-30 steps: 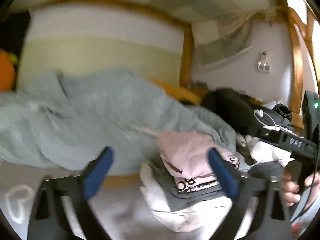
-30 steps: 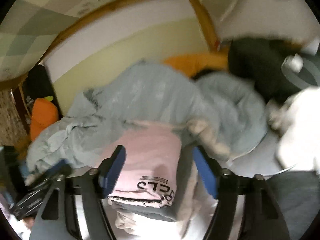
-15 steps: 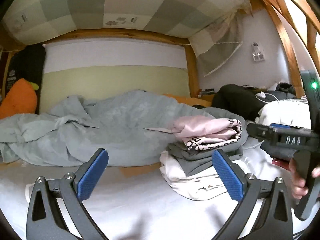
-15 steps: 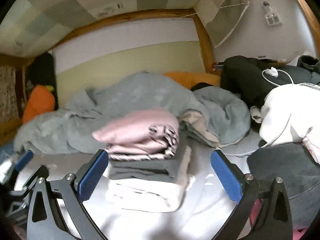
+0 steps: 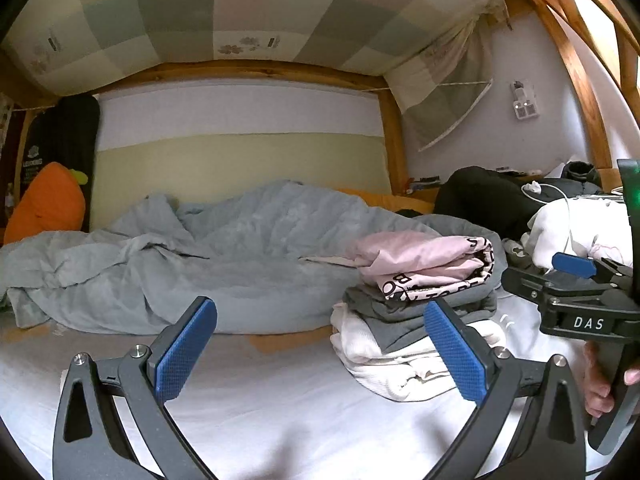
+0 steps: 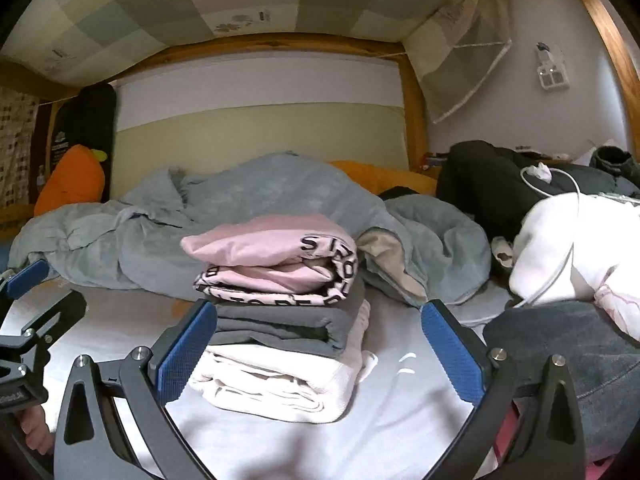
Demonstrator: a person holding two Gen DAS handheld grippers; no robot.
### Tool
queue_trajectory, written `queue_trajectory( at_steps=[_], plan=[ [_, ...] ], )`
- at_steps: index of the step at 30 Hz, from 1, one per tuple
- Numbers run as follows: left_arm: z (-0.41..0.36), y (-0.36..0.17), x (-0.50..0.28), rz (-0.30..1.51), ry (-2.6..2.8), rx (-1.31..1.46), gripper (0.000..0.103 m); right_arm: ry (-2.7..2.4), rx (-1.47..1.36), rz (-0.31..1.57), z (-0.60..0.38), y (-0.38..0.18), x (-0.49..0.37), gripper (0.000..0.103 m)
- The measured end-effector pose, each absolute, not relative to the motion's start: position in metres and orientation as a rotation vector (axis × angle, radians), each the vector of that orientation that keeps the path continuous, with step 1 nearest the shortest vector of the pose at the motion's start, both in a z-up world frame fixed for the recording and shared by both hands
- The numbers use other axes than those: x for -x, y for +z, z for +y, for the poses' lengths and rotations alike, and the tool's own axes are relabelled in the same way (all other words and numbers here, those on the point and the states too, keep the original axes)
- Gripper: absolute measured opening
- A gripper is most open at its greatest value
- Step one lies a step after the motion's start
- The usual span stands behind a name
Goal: Fold small clothes
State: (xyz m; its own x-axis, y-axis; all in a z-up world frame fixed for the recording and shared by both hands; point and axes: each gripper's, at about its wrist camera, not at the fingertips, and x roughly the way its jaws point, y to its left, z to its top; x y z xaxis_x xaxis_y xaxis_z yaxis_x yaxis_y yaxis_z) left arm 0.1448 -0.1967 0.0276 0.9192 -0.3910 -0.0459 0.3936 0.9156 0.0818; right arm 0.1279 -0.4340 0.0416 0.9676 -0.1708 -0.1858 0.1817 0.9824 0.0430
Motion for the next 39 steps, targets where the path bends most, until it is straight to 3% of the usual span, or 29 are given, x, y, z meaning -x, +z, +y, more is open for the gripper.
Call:
queue_trajectory(
  at_steps=[17, 39],
  plan=[
    [-0.194, 0.029, -0.136, -0.017, -0.363, -0.087, 0.103, -0.192, -0.015, 0.164, -0.427, 0.042, -0.124, 0.102],
    [-0.194, 0.028, -0.15, 0.067, -0.383, -0.093, 0.103, -0.184, 0.0, 0.147, -0.426, 0.039, -0.124, 0.102]
  ],
)
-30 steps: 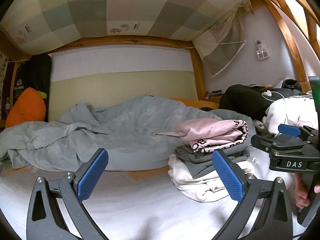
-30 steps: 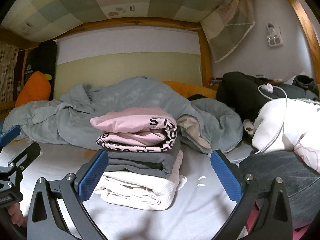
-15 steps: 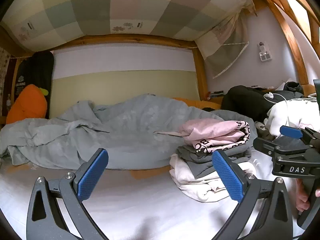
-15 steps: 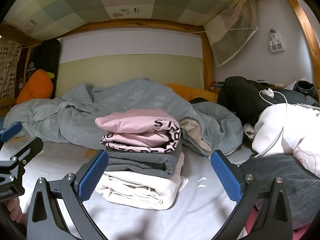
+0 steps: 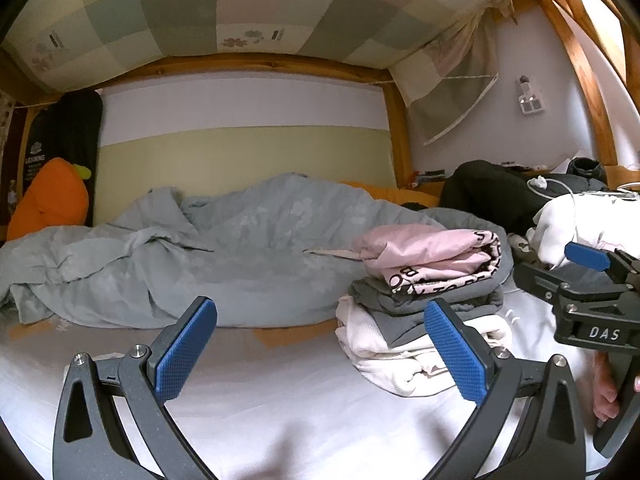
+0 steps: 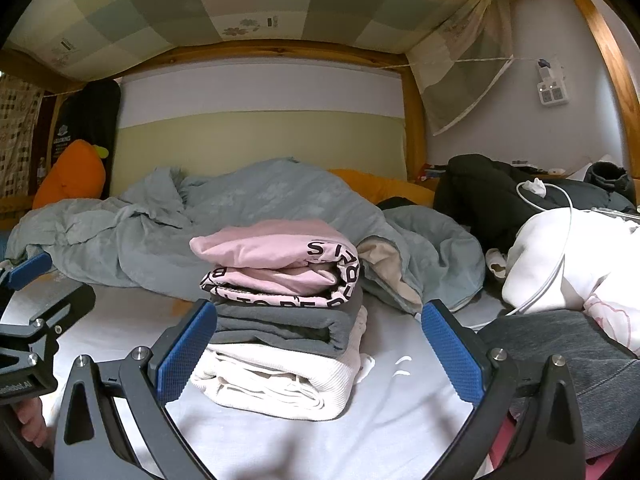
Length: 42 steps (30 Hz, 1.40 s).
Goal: Fold small clothes
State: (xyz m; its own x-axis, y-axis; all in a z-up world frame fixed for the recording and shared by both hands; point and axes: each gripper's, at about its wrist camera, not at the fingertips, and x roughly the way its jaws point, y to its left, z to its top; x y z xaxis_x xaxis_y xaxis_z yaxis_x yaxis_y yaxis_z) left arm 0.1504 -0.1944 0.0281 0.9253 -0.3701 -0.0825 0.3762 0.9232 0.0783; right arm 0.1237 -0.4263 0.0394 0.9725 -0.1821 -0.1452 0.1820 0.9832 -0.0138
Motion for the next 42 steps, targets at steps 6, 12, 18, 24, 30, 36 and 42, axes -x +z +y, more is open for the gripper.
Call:
queue_trajectory(
  at_steps=[6, 12, 18, 24, 30, 36, 42],
  plan=[
    [-0.1942, 0.0274, -0.1523, 0.077, -0.385, -0.091, 0.103, -0.183, -0.002, 0.148, -0.4267, 0.0396, -0.1237, 0.102],
    [-0.1949, 0.0269, -0.152, 0.077, -0.382, -0.09, 0.103, -0.194, -0.006, 0.15, -0.4268, 0.0396, -0.1216, 0.102],
    [-0.1949, 0.0269, -0.1519, 0.072, -0.38, -0.097, 0.103, -0.194, -0.007, 0.151, -0.4272, 0.0399, -0.1221, 0.102],
    [-0.197, 0.0266, -0.1514, 0.072, -0.378, -0.109, 0.103, -0.193, -0.008, 0.153, -0.4271, 0.0398, -0.1216, 0.102],
    [-0.1988, 0.0265, -0.1502, 0.07, -0.383, -0.117, 0.103, -0.195, -0.007, 0.149, -0.427, 0.04, -0.1218, 0.102],
    [-0.1996, 0.0261, -0.1497, 0.073, -0.38, -0.116, 0.103, -0.193, -0.007, 0.145, -0.4265, 0.0393, -0.1228, 0.102],
    [-0.1974, 0.0268, -0.1497, 0.076, -0.381, -0.11, 0.103, -0.194, -0.009, 0.145, -0.4258, 0.0396, -0.1216, 0.102]
  ],
)
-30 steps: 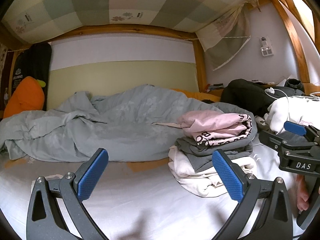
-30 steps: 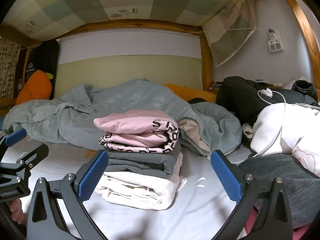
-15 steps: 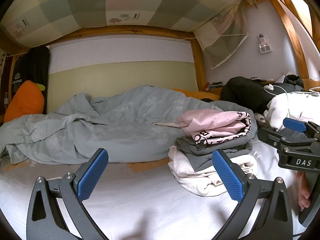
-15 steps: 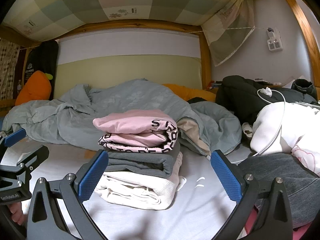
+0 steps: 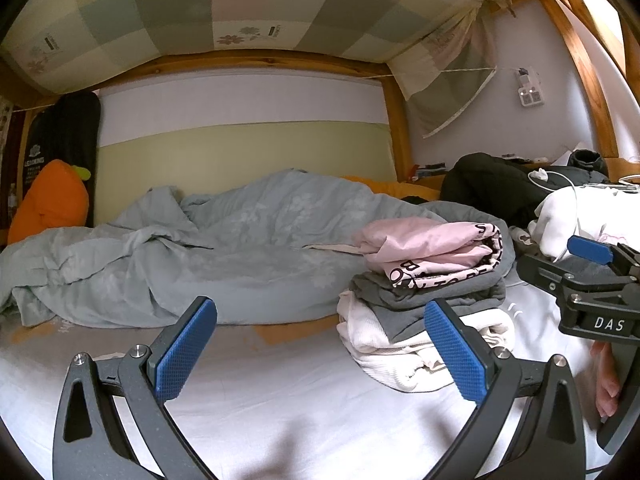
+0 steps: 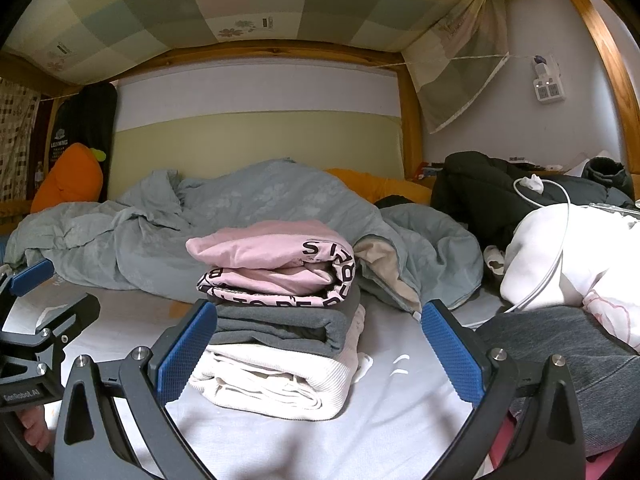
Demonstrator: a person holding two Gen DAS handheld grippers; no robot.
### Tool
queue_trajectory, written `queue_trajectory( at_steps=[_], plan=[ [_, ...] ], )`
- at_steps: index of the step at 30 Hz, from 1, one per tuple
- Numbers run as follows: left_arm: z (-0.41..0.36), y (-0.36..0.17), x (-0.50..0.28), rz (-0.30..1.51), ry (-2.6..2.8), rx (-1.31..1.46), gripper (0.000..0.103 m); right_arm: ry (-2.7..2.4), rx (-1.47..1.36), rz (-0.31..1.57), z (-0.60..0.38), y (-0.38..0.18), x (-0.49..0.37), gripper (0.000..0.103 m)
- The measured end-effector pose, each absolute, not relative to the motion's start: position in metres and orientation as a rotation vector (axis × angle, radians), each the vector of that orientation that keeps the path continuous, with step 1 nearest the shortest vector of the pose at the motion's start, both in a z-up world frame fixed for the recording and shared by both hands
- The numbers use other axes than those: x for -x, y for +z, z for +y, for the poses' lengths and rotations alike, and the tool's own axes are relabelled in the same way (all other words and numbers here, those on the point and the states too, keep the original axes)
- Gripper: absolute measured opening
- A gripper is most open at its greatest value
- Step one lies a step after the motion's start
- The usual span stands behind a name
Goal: Fold small clothes
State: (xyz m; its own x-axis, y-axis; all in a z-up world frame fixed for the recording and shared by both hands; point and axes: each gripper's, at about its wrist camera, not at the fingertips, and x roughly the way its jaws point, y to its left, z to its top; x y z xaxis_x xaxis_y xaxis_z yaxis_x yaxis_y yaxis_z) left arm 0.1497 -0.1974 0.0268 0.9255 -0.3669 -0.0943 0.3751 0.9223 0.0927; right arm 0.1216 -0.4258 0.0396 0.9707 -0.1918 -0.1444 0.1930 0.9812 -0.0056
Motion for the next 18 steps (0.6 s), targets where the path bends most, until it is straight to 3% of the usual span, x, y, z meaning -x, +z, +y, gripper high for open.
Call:
queue_trajectory(
  at_steps=[18],
  plan=[
    [-0.2007, 0.0268, -0.142, 0.041, -0.395, -0.16, 0.103, -0.196, -0.008, 0.146, -0.4248, 0.0399, -0.1204, 0.102]
  ],
)
